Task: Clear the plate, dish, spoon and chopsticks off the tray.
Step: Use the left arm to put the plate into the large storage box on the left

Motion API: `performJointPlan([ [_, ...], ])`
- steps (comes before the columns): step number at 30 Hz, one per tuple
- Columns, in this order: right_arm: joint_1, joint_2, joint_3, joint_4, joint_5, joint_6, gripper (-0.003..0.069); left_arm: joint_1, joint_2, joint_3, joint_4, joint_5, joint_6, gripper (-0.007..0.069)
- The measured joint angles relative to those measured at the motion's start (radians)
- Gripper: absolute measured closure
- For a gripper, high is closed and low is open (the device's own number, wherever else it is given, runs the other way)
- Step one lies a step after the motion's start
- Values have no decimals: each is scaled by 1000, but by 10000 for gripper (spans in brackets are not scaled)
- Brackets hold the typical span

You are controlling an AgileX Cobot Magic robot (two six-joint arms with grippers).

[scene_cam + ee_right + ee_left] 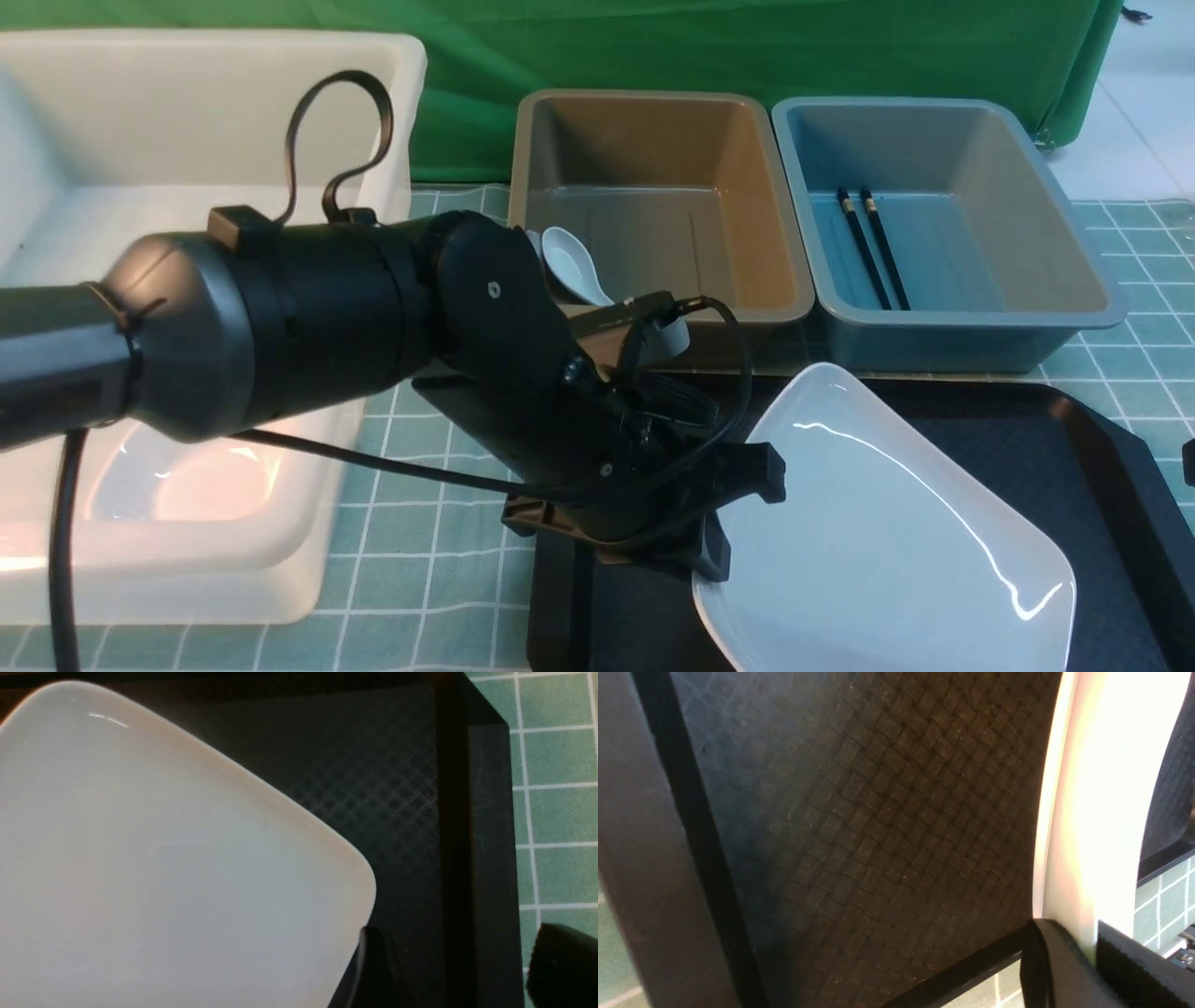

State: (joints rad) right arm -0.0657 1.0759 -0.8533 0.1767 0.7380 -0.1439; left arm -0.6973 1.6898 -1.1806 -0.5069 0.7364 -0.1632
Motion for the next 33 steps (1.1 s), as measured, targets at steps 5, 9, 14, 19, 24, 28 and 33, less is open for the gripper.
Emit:
performJointPlan([
  [5,0,0,0,0,0,0,208,0,0,1,-86,-13,62,604],
  [9,0,0,0,0,1,0,209,0,0,1,-104,-13,82,603],
  [14,0,0,0,0,1,0,209,0,0,2,-107,-26,82,603],
  [19,0,0,0,0,1,0,209,20,0,2,-110,-31,82,601],
  [24,0,0,0,0,1,0,209,47,-21,9,-108,-44,83,596],
  [28,0,0,0,0,-7,0,209,57,-42,9,-103,-44,83,595],
  [33,0,0,0,0,-10,0,209,69,-59,9,-103,-43,85,595],
])
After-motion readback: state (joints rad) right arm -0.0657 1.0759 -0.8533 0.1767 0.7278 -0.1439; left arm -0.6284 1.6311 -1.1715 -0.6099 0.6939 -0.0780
